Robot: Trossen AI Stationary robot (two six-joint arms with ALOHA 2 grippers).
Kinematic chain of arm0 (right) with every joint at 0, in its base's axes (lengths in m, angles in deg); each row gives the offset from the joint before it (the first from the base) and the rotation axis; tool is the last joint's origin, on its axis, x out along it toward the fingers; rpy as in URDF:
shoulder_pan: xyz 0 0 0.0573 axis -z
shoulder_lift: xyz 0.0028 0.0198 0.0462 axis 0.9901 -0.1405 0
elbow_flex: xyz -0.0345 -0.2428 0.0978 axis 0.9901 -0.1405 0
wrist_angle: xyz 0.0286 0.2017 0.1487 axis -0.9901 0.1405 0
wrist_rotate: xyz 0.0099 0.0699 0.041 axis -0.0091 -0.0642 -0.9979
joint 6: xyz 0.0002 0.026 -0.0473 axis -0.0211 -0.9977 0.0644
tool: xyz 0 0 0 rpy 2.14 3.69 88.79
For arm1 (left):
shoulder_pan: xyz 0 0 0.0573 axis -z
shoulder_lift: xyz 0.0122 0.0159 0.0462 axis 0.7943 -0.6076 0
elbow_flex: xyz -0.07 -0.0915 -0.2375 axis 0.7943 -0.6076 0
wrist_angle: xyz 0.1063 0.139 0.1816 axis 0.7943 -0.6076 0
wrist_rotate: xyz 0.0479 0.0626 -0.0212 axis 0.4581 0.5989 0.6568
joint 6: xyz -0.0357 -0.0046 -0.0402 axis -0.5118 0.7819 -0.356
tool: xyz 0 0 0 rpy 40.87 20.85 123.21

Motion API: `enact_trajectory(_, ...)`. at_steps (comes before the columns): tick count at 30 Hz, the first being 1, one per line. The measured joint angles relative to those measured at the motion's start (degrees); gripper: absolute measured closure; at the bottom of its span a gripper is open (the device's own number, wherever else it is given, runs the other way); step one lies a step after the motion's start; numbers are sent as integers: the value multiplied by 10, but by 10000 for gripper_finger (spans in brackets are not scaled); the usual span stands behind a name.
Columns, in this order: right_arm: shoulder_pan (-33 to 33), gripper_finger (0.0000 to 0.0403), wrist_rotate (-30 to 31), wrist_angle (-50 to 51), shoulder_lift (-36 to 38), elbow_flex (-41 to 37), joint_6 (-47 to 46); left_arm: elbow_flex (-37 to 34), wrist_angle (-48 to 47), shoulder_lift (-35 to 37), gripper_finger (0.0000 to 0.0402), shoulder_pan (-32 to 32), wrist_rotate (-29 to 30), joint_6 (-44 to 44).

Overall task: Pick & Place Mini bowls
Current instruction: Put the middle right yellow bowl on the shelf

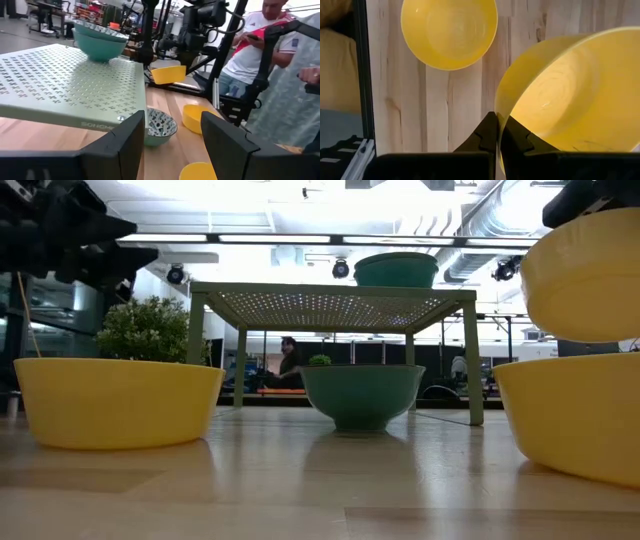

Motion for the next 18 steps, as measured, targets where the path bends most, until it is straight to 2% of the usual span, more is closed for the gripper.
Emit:
enact_trajectory(5,-6,403,3,1,0,0,-9,0,-2,0,211,0,-2,1)
enact_trajectory(13,-11,403,13,1,0,0,-5,0,-2,0,211,0,11,107)
enact_trajectory(18,-11,403,17,0,0,0,10,0,1,0,211,0,35,120)
